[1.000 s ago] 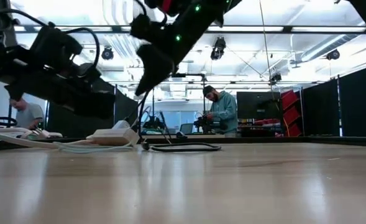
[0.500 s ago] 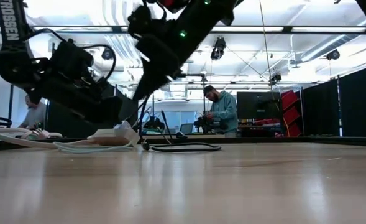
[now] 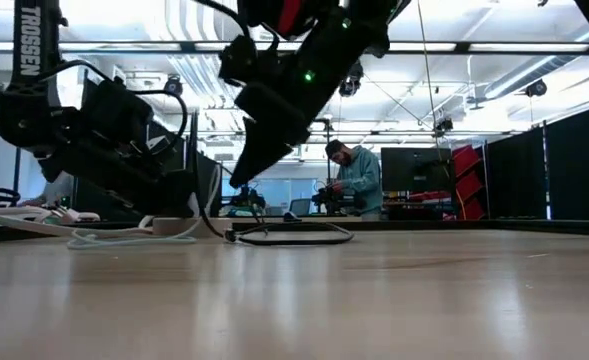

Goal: Insert USB
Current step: Insert the white charger adapter into the top white outlet extension

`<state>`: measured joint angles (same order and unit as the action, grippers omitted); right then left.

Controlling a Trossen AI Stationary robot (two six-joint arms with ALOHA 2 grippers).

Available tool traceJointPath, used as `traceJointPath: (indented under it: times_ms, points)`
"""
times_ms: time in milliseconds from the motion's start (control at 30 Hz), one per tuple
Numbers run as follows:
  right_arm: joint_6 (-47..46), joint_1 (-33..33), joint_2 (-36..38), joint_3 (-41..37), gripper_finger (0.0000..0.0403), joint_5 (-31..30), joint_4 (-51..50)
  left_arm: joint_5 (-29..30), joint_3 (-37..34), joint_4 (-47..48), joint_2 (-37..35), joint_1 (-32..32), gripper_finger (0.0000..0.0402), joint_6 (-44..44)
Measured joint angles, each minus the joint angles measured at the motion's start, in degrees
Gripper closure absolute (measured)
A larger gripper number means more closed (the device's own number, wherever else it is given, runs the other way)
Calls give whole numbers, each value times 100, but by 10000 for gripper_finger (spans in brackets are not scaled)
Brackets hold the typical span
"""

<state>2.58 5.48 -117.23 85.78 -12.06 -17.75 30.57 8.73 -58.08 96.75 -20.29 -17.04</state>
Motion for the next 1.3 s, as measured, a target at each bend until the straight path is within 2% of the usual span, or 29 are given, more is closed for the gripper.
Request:
traceJointPath:
  times_ms: [267,433,533,633,767,900,1000,1133,1300]
  points:
    - [-50,35,179,-717,403,-115,101,263,-37,-409,308,0,401,111]
    - [-115,88,138,-1380,403,368,1611,263,-63,-459,277,0,401,149]
    - [-31,11,39,-1629,403,335,2266,251,-66,-451,274,0,401,151]
    - [39,-207,-35,-1638,403,300,2709,246,-80,-464,275,0,401,149]
    - [153,-538,-113,-1640,403,350,2688,248,-103,-486,274,0,401,140]
    - [150,-677,-136,-1641,403,1068,2918,251,-120,-483,252,11,401,111]
    - [229,-641,-207,-1634,403,1207,2973,254,-126,-483,249,11,401,94]
    - [319,-762,-434,-1637,403,810,3073,261,-127,-506,254,11,401,92]
    - [675,-1052,-477,-1633,403,-302,3090,269,-131,-544,252,13,401,110]
